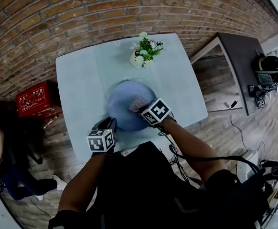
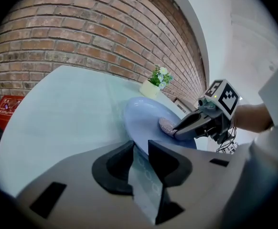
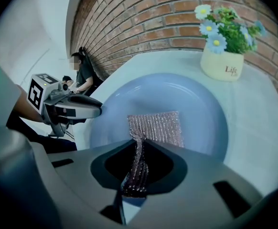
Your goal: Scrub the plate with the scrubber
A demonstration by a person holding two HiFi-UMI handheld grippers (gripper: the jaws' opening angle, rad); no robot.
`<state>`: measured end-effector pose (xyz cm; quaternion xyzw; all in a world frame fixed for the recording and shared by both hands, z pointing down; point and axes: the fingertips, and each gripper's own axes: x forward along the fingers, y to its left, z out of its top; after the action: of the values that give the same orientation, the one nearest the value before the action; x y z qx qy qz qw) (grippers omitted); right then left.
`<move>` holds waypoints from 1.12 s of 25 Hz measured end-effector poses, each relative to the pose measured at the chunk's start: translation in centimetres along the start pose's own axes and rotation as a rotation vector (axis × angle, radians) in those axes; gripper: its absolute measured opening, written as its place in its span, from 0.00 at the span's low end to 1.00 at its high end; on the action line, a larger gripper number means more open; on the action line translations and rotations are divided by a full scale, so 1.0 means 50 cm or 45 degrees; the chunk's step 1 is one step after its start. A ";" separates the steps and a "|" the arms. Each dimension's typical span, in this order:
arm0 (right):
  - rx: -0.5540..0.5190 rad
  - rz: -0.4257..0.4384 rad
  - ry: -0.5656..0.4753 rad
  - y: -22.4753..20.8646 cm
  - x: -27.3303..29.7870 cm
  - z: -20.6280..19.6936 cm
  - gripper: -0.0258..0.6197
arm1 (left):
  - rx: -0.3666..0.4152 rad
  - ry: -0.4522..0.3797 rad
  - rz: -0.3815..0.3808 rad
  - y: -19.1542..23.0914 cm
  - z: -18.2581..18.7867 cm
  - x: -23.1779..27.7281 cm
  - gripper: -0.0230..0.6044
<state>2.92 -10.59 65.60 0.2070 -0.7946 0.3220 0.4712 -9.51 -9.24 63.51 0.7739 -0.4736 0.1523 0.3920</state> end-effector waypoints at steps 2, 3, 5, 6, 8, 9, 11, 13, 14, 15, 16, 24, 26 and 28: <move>0.038 -0.004 -0.008 0.011 0.002 -0.002 0.14 | 0.006 0.013 -0.021 -0.002 0.000 -0.001 0.21; 0.055 -0.006 -0.013 0.017 0.004 -0.002 0.14 | 0.012 0.020 -0.034 -0.003 0.001 -0.002 0.21; 0.084 -0.018 -0.023 0.027 0.008 -0.001 0.14 | 0.035 0.035 -0.062 -0.004 0.005 -0.004 0.22; 0.099 -0.024 -0.027 0.031 0.010 0.000 0.14 | 0.049 0.043 -0.076 -0.006 0.007 -0.004 0.22; 0.129 -0.029 -0.035 0.042 0.014 0.000 0.14 | 0.071 0.053 -0.105 -0.007 0.007 -0.006 0.22; 0.142 -0.027 -0.038 0.049 0.017 0.000 0.14 | 0.080 0.052 -0.118 -0.007 0.007 -0.006 0.22; 0.166 -0.020 -0.041 0.063 0.023 -0.001 0.14 | 0.103 0.046 -0.143 -0.005 0.010 -0.011 0.22; 0.188 -0.022 -0.044 0.073 0.027 -0.002 0.14 | 0.128 0.040 -0.164 -0.003 0.015 -0.017 0.22; 0.199 -0.023 -0.047 0.077 0.028 -0.001 0.14 | 0.139 0.037 -0.173 -0.001 0.018 -0.019 0.22; 0.211 -0.022 -0.050 0.080 0.030 0.000 0.14 | 0.147 0.033 -0.181 0.001 0.022 -0.021 0.22; 0.223 -0.020 -0.054 0.085 0.032 0.002 0.14 | 0.151 0.028 -0.188 0.004 0.026 -0.023 0.22; 0.247 -0.018 -0.080 0.122 0.047 0.013 0.14 | 0.139 -0.025 -0.232 0.001 0.041 -0.050 0.22; 0.254 0.009 -0.078 0.134 0.052 0.017 0.14 | 0.142 -0.037 -0.236 0.000 0.044 -0.058 0.22; 0.255 0.040 -0.079 0.146 0.059 0.026 0.14 | 0.132 -0.052 -0.233 0.006 0.047 -0.068 0.22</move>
<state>-3.87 -6.41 65.45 0.2505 -0.7757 0.4007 0.4183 -11.77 -8.98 60.09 0.8360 -0.4003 0.1243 0.3541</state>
